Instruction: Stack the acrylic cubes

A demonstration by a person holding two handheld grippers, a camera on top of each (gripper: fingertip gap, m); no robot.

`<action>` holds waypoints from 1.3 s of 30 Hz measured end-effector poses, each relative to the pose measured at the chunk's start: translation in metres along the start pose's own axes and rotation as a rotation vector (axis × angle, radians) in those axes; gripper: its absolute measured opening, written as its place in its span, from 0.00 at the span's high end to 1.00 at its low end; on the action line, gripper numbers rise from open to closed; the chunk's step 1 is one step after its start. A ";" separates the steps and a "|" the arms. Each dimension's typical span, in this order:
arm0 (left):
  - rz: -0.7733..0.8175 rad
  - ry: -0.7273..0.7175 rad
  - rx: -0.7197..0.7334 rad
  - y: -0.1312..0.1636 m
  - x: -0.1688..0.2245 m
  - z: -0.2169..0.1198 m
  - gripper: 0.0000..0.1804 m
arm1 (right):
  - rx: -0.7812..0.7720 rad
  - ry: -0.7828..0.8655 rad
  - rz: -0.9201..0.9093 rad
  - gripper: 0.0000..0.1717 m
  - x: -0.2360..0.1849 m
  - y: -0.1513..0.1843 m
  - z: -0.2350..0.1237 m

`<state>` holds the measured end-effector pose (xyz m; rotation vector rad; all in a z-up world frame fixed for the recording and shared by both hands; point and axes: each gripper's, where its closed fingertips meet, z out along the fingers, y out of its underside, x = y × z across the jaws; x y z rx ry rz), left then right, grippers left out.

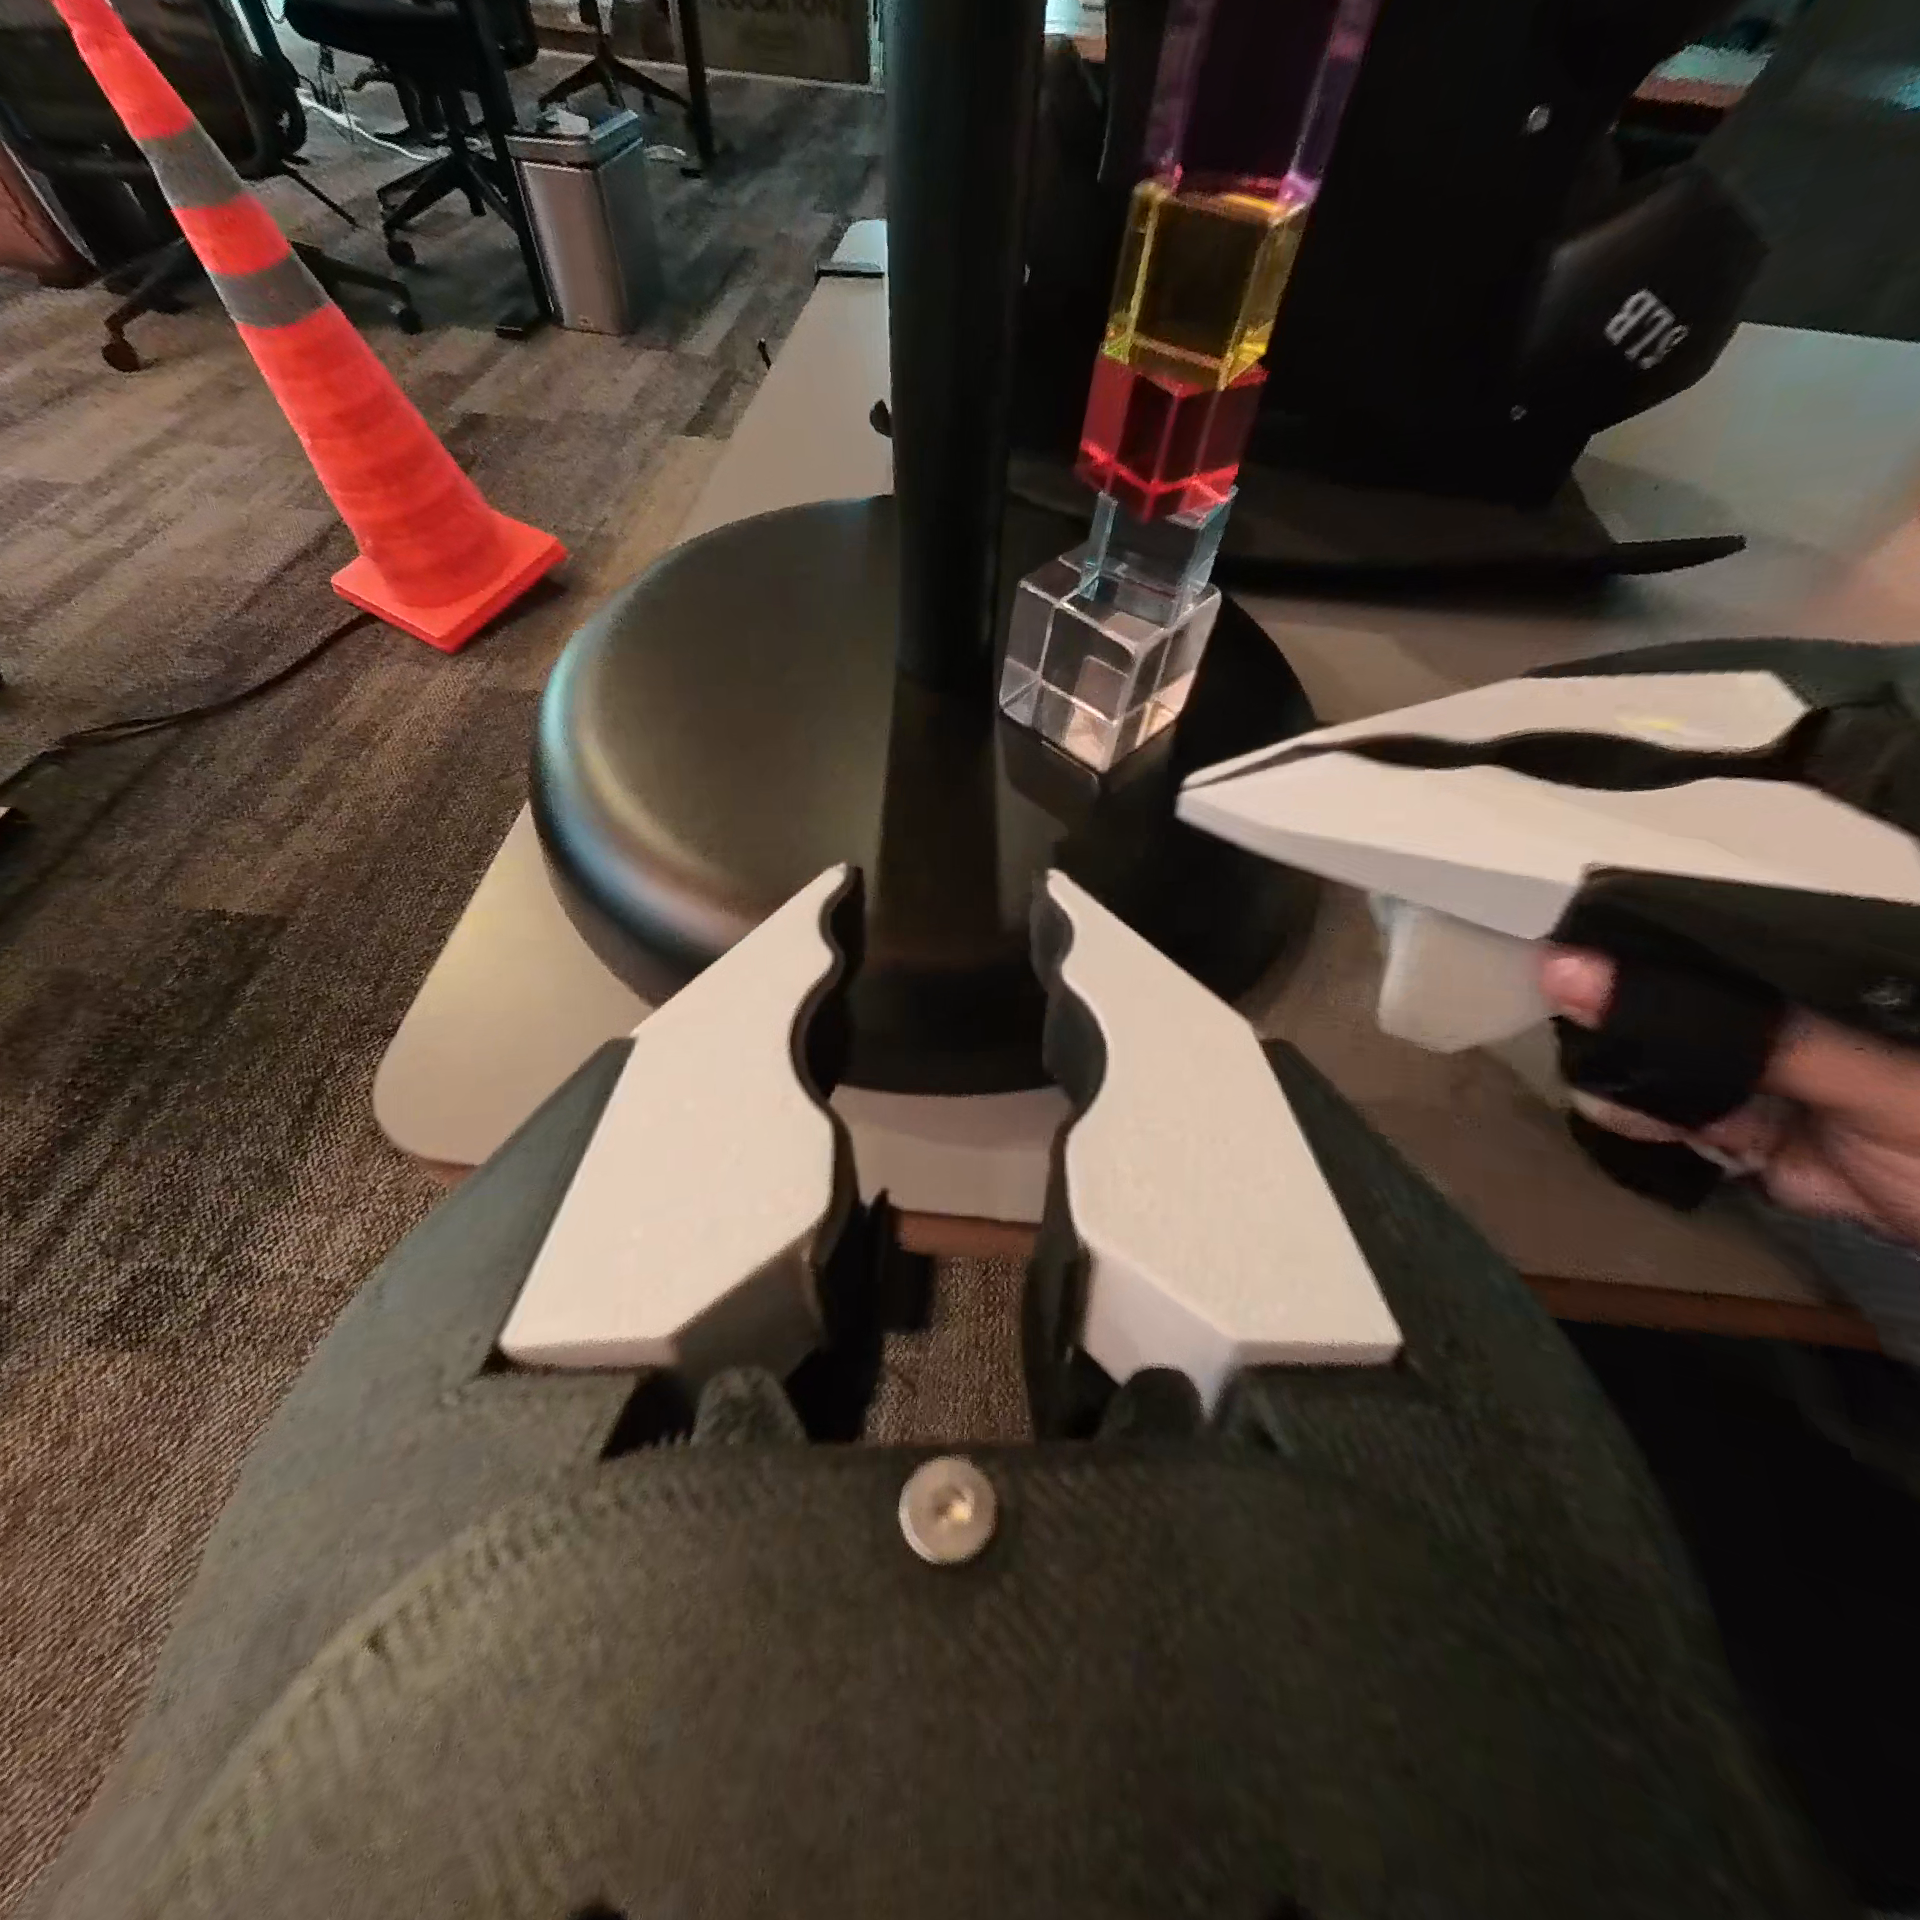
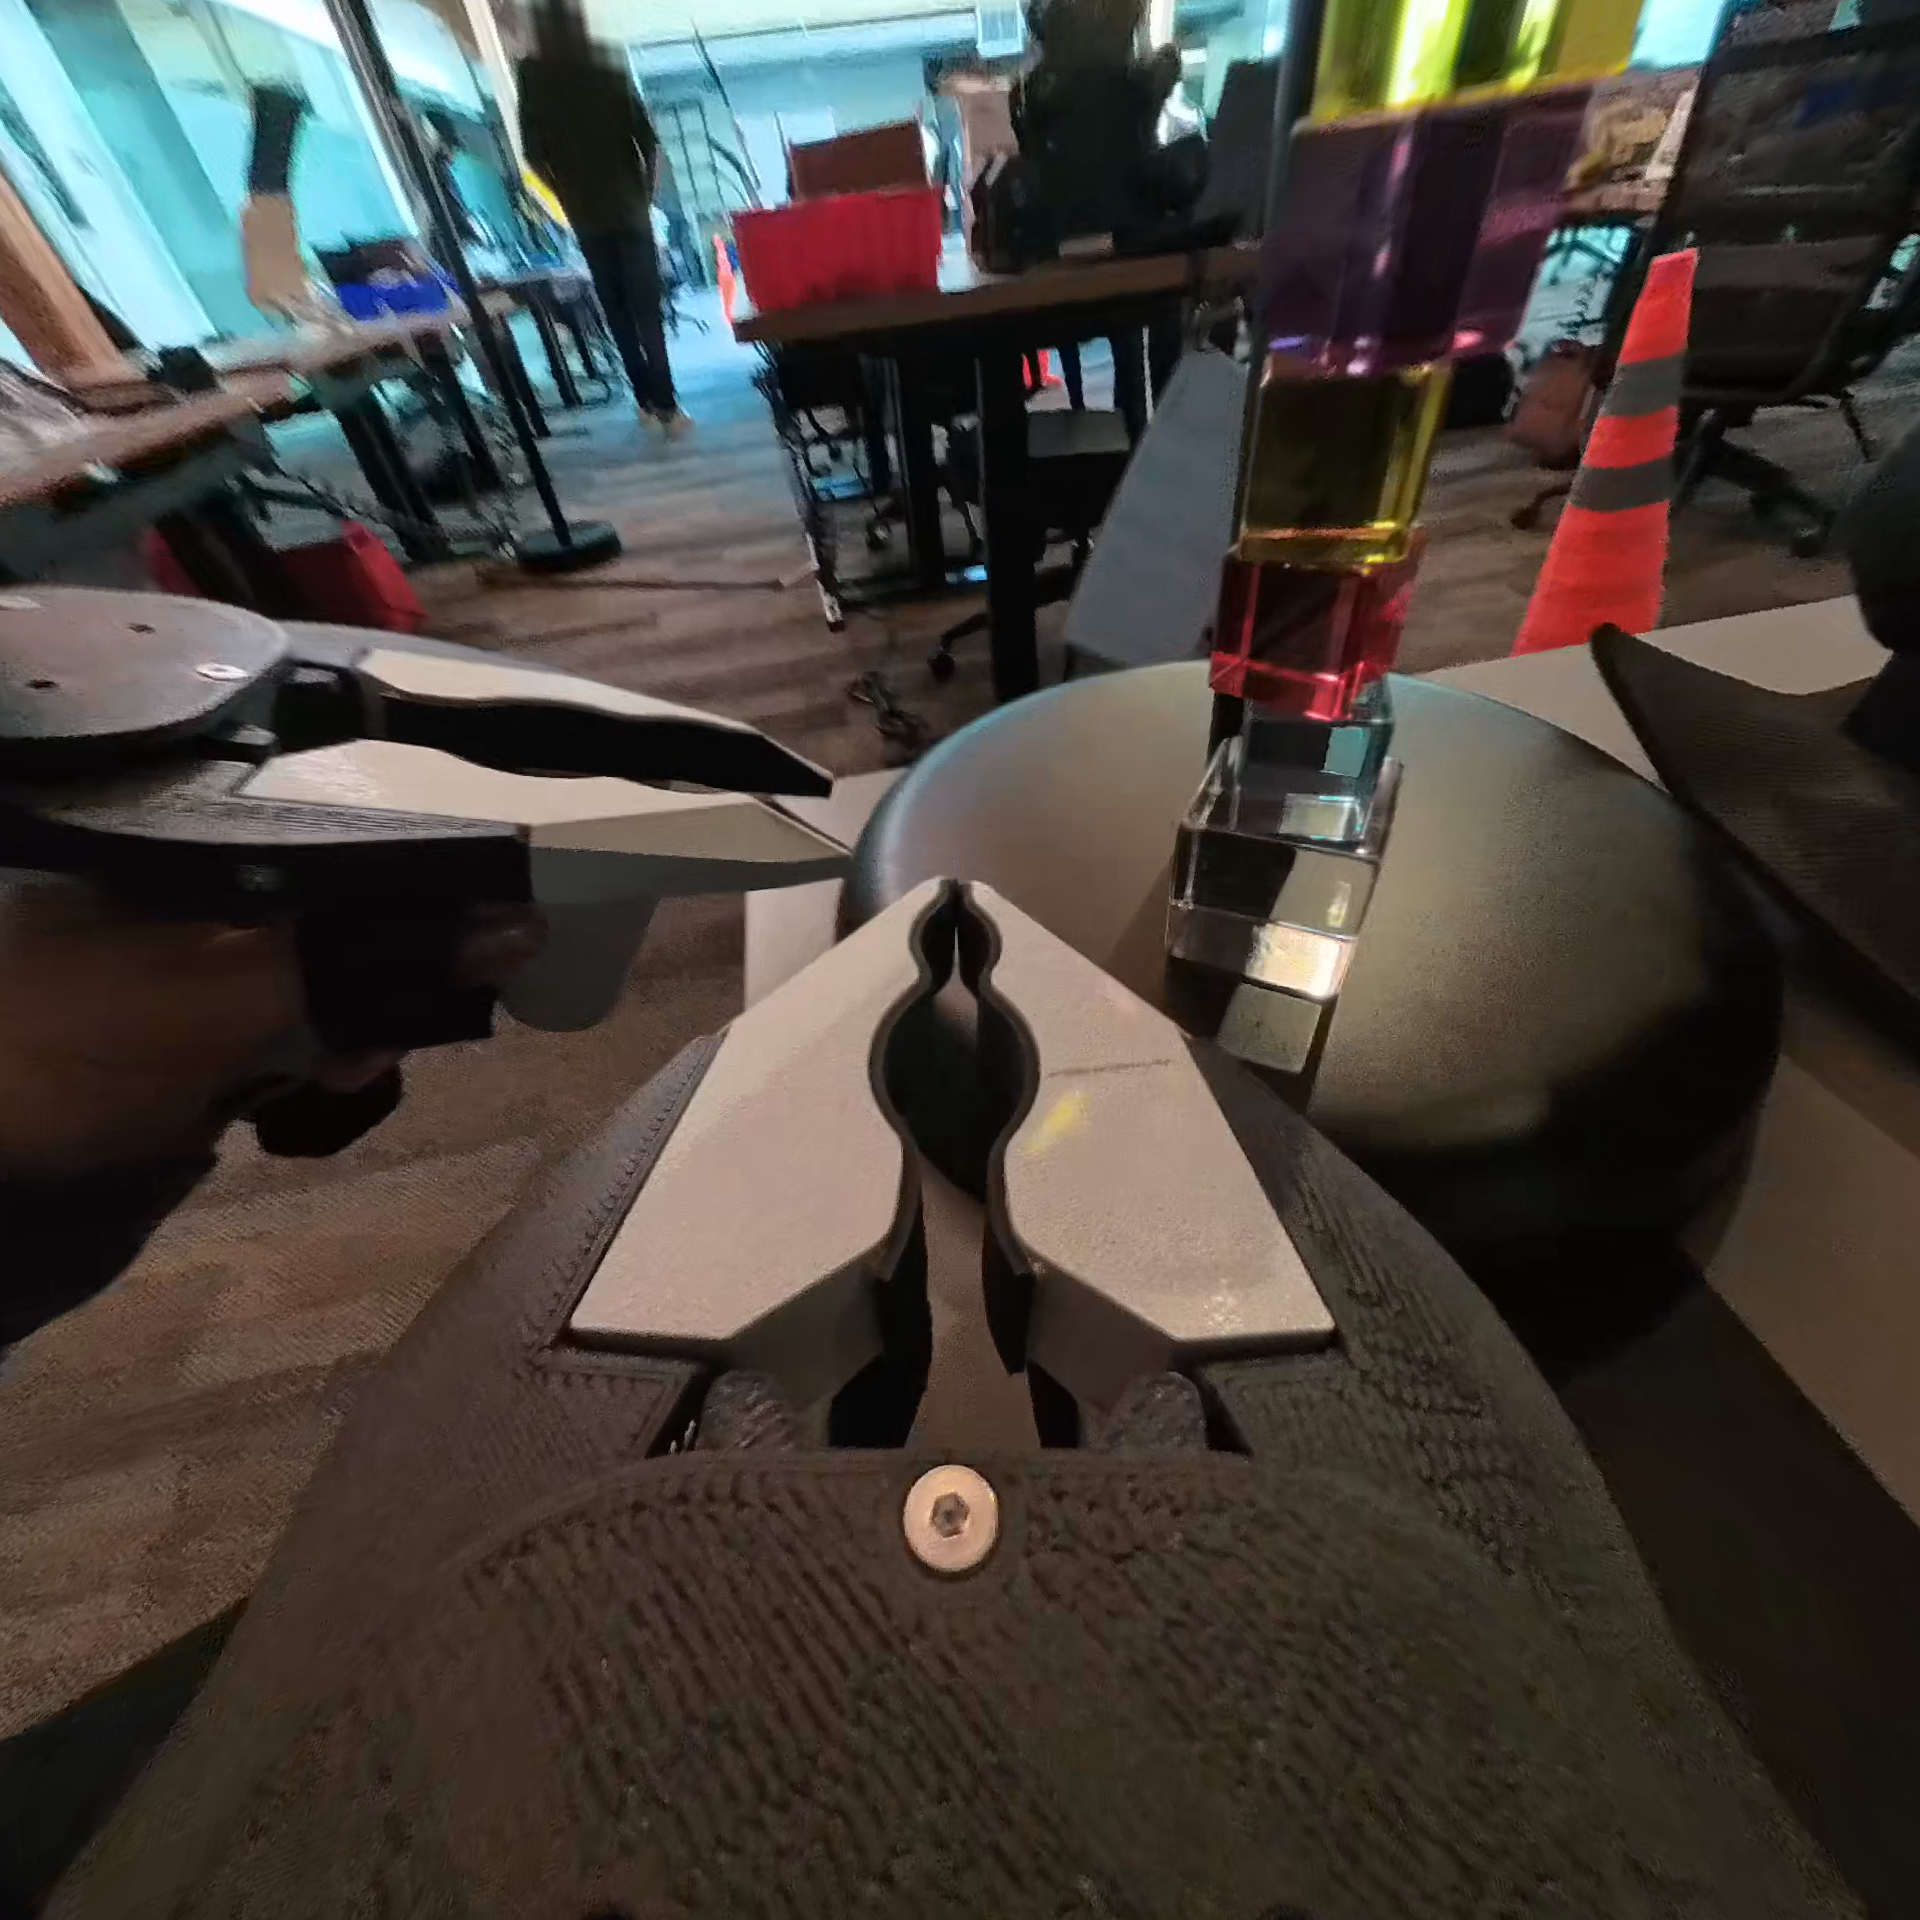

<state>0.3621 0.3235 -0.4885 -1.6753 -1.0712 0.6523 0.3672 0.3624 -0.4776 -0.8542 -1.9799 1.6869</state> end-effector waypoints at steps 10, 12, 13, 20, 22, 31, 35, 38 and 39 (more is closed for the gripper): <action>0.020 -0.061 0.005 -0.007 -0.009 0.009 0.86 | -0.203 0.202 -0.227 1.00 0.024 0.007 0.054; 0.025 -0.068 -0.003 -0.006 -0.012 0.009 0.86 | -0.217 0.238 -0.254 1.00 0.027 0.004 0.059; 0.025 -0.070 -0.007 -0.006 -0.013 0.009 0.86 | -0.221 0.263 -0.270 1.00 0.030 0.003 0.061; 0.055 -0.072 -0.022 -0.007 -0.012 0.006 0.88 | -0.186 0.390 -0.185 1.00 0.060 -0.002 0.056; 0.065 -0.065 -0.027 -0.008 -0.009 0.007 0.88 | -0.168 0.422 -0.152 1.00 0.070 -0.003 0.052; 0.114 -0.028 -0.036 -0.011 0.008 0.015 0.89 | -0.114 0.527 -0.043 1.00 0.108 -0.005 0.033; 0.122 -0.008 -0.040 -0.012 0.014 0.018 0.90 | -0.096 0.565 -0.001 1.00 0.122 -0.005 0.023; 0.136 0.002 -0.041 -0.013 0.018 0.020 0.90 | -0.089 0.599 0.025 1.00 0.132 -0.005 0.017; 0.138 0.003 -0.042 -0.014 0.019 0.021 0.90 | -0.084 0.614 0.037 1.00 0.136 -0.004 0.015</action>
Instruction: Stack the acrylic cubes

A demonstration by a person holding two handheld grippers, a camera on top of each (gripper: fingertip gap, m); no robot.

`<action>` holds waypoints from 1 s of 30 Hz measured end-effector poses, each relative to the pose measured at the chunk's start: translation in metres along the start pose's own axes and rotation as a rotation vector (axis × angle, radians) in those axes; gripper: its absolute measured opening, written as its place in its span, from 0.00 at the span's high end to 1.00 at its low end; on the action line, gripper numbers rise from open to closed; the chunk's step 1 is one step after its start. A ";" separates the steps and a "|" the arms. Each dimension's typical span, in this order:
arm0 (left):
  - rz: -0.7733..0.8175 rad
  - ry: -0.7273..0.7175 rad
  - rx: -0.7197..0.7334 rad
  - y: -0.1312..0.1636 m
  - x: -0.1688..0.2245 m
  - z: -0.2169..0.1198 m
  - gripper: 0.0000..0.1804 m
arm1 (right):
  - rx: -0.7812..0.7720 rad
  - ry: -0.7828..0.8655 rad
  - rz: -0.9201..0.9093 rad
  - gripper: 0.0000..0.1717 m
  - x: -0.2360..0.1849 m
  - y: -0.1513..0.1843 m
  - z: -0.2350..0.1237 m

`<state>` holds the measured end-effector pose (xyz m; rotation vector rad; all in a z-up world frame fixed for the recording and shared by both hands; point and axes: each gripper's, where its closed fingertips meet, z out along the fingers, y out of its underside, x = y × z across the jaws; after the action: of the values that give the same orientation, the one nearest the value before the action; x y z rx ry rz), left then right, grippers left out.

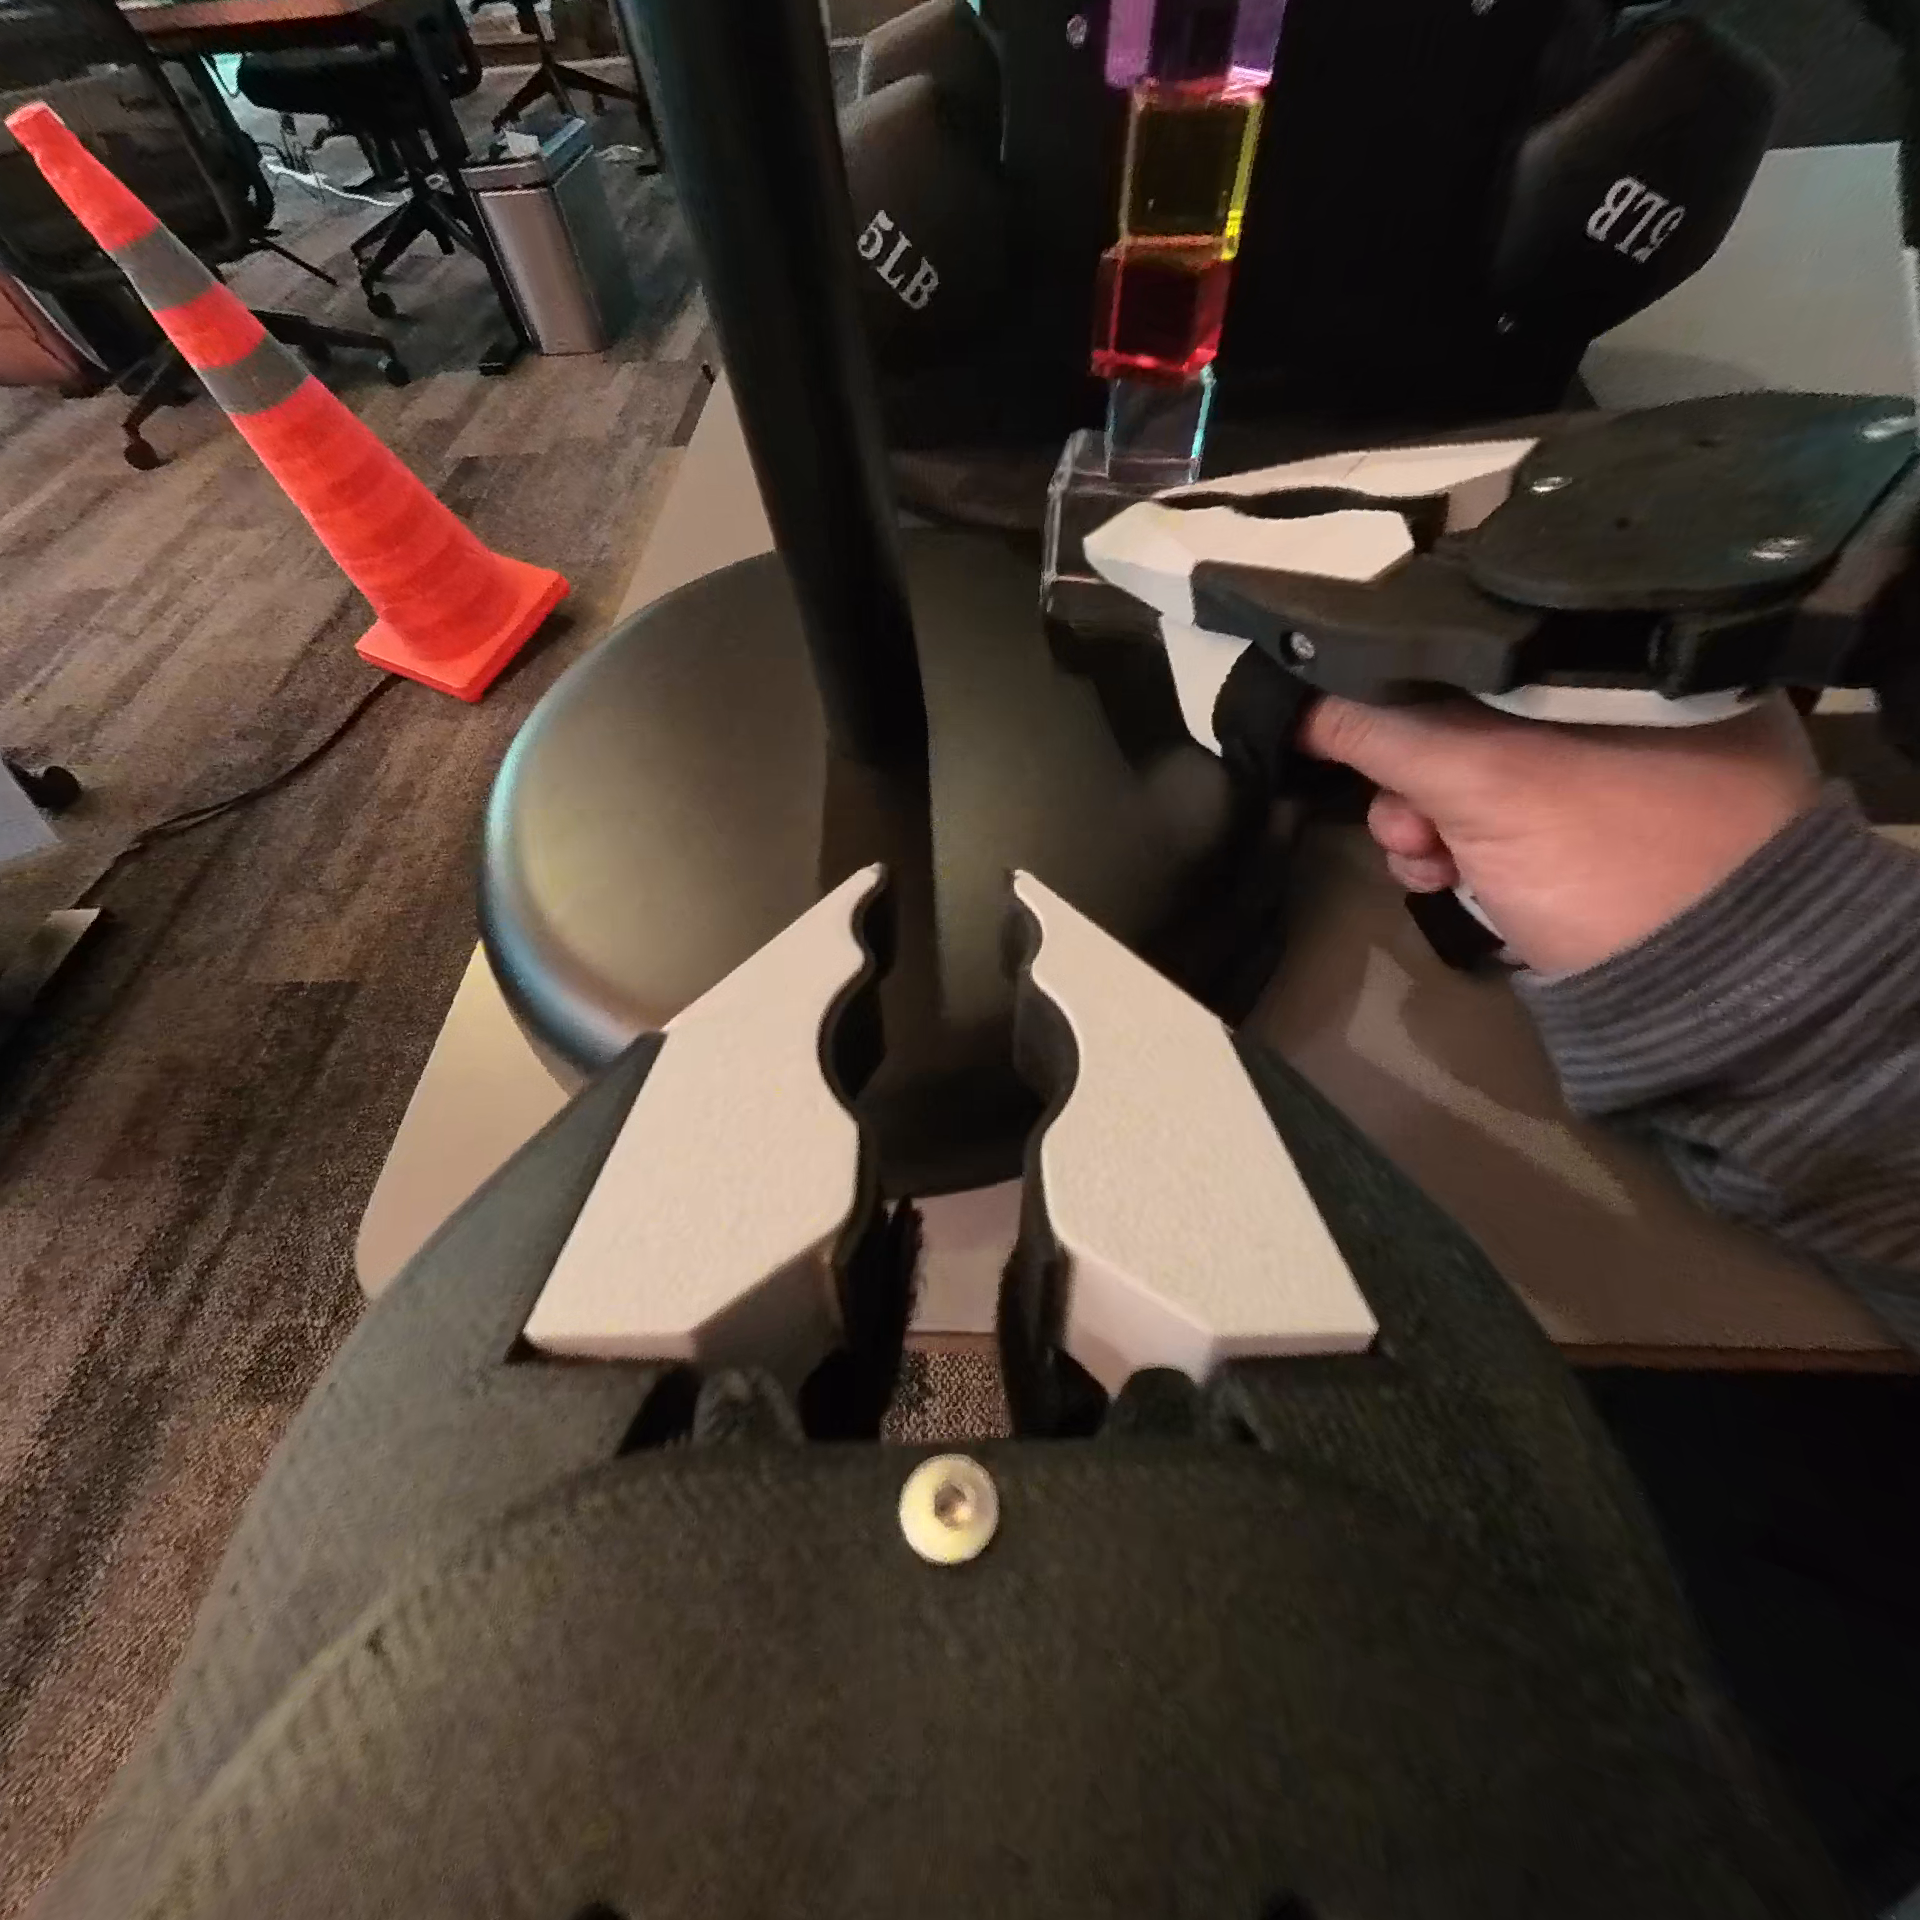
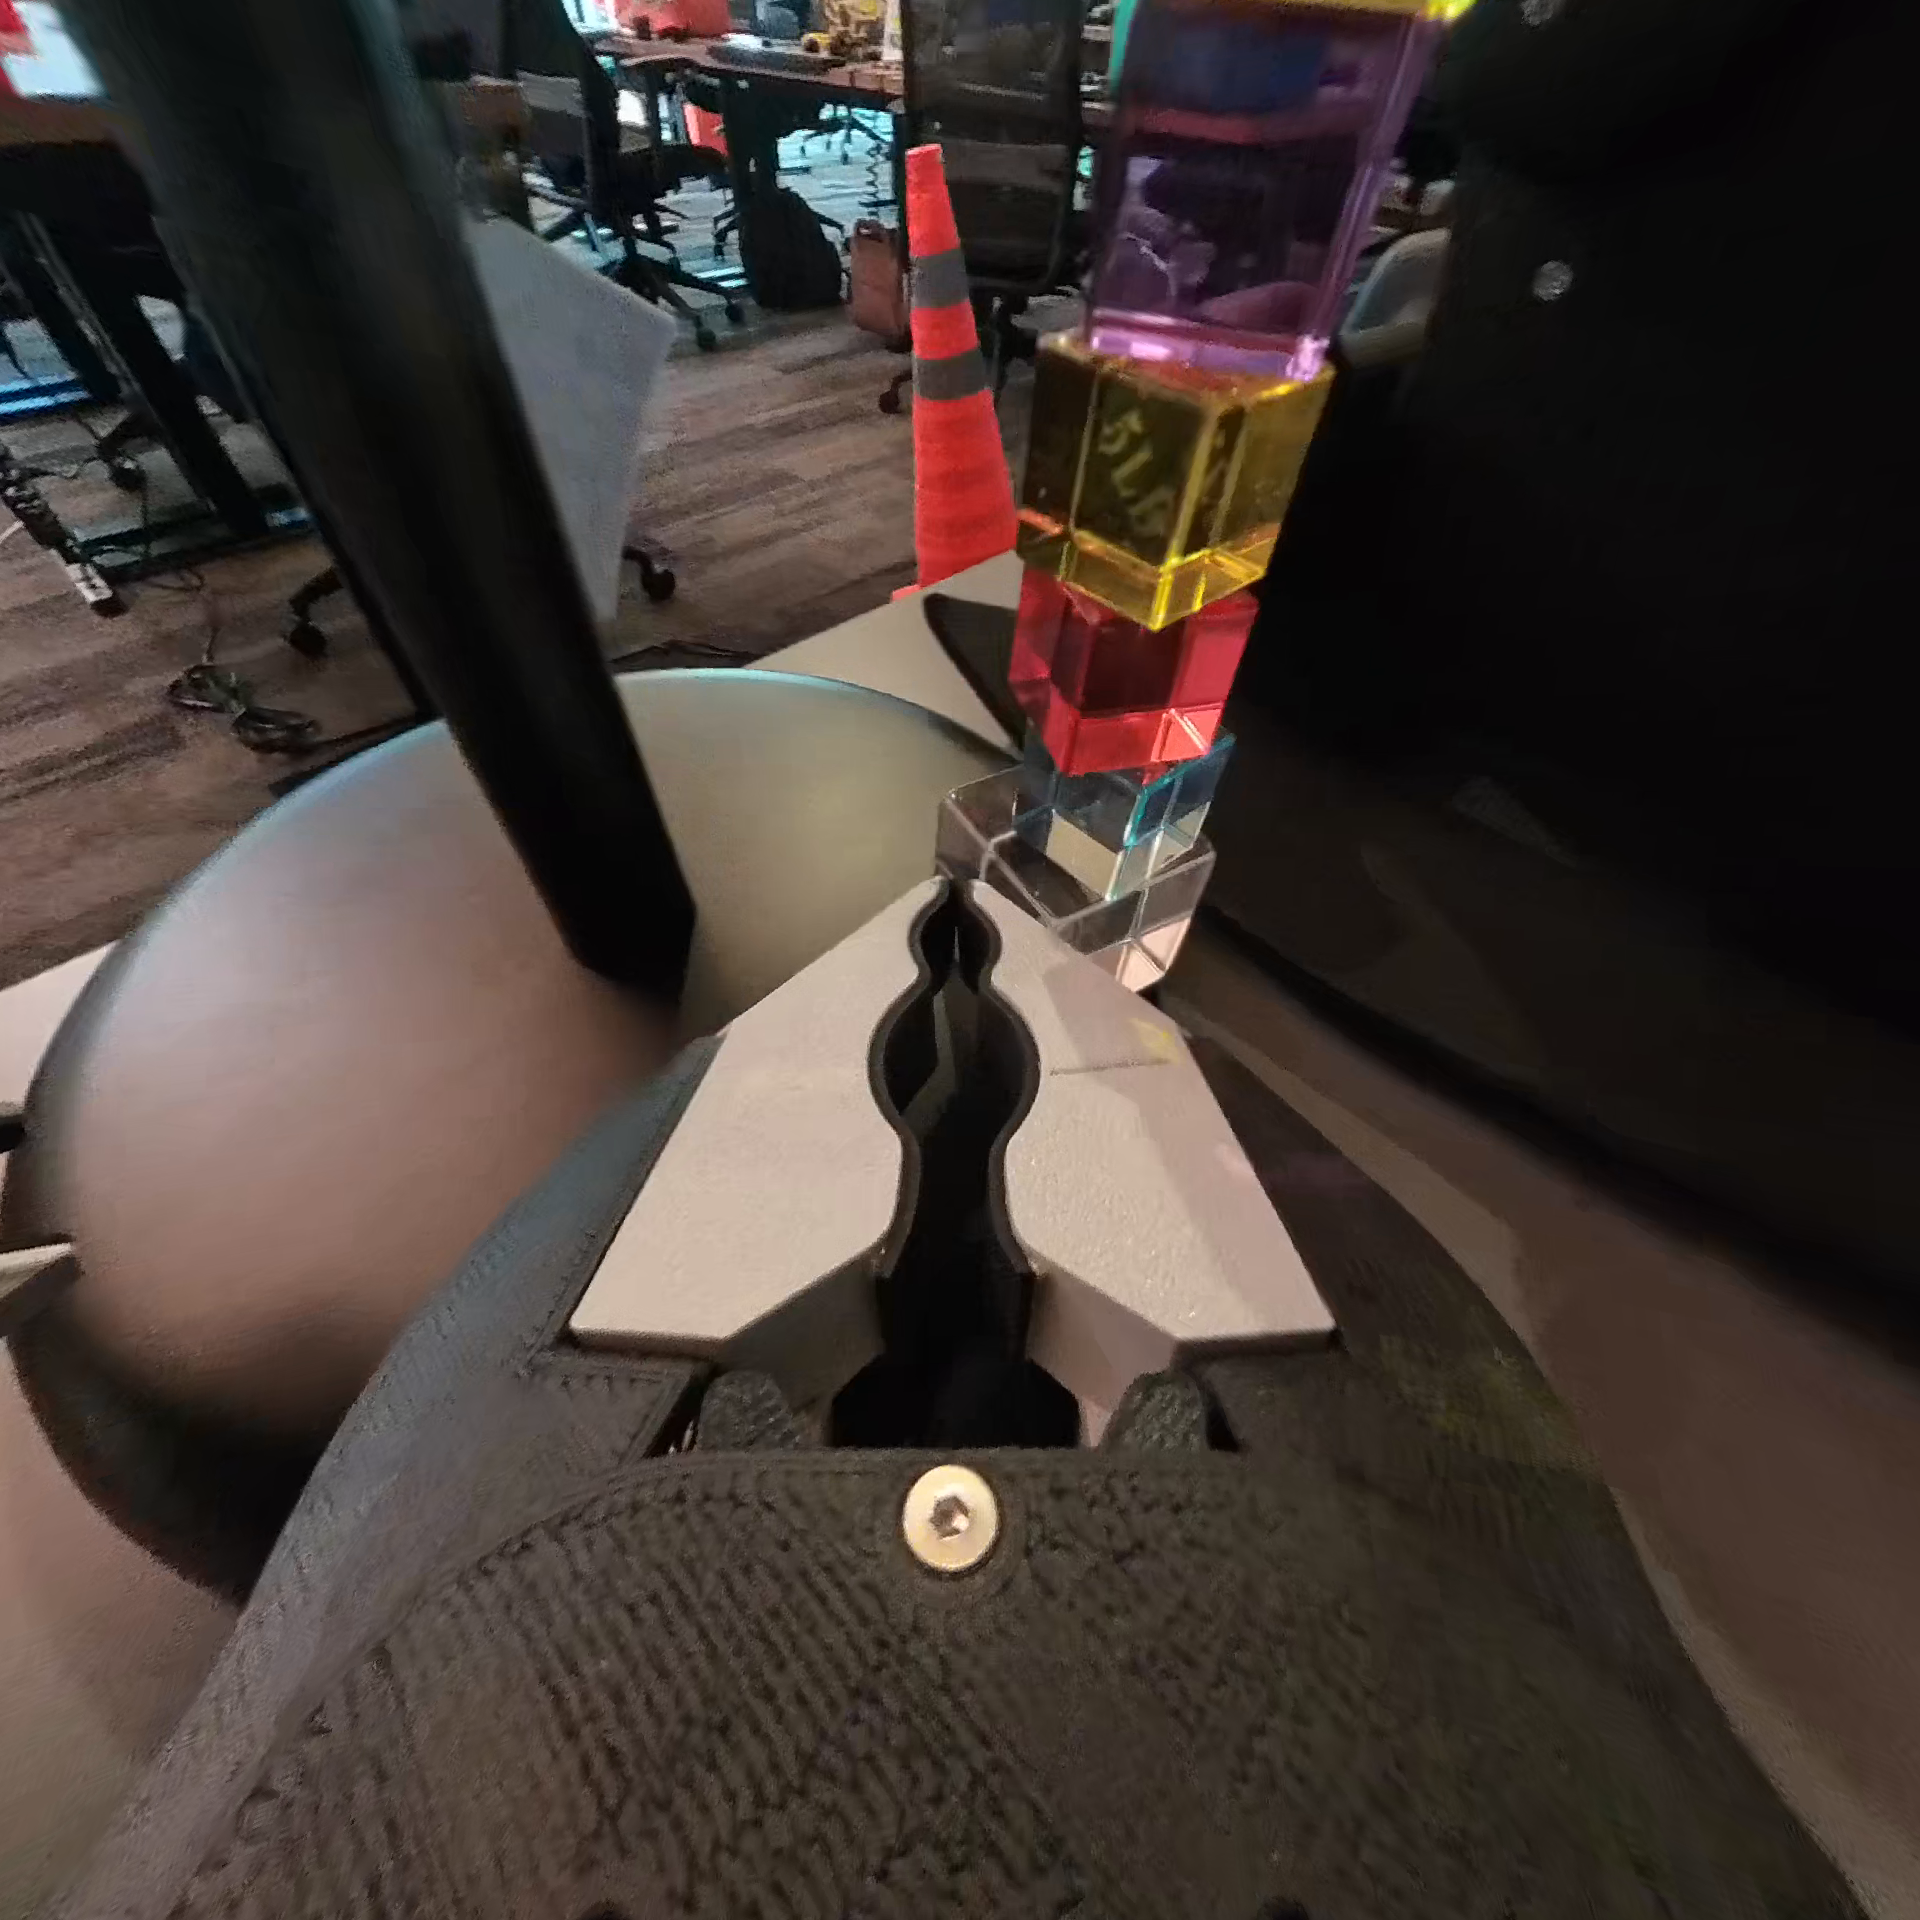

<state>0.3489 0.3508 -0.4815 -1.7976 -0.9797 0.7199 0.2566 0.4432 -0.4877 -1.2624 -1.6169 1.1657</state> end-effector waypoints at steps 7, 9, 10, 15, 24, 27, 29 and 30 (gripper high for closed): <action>0.010 0.001 0.008 -0.003 0.004 0.000 0.91 | 0.001 0.035 0.091 1.00 0.023 0.003 0.003; 0.005 0.004 0.010 -0.003 0.005 0.000 0.91 | 0.009 0.017 0.096 1.00 0.022 0.002 0.002; 0.001 0.009 0.013 -0.004 0.006 0.000 0.92 | 0.017 0.004 0.092 1.00 0.019 0.002 0.001; 0.013 0.036 0.025 -0.012 0.020 0.004 0.93 | 0.065 -0.042 0.022 1.00 0.005 -0.003 -0.010; 0.045 0.064 0.010 -0.026 0.052 0.023 1.00 | 0.102 -0.045 0.006 1.00 0.019 -0.008 -0.029; 0.061 0.075 0.019 -0.032 0.062 0.027 1.00 | 0.108 -0.044 -0.004 1.00 0.030 -0.012 -0.043; 0.067 0.080 0.029 -0.035 0.067 0.028 1.00 | 0.110 -0.040 -0.012 1.00 0.039 -0.014 -0.054; 0.069 0.084 0.031 -0.036 0.069 0.028 1.00 | 0.107 -0.039 -0.013 1.00 0.043 -0.015 -0.058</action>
<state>0.3501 0.4317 -0.4637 -1.8267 -0.8506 0.6931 0.2976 0.4957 -0.4553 -1.1661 -1.5665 1.2594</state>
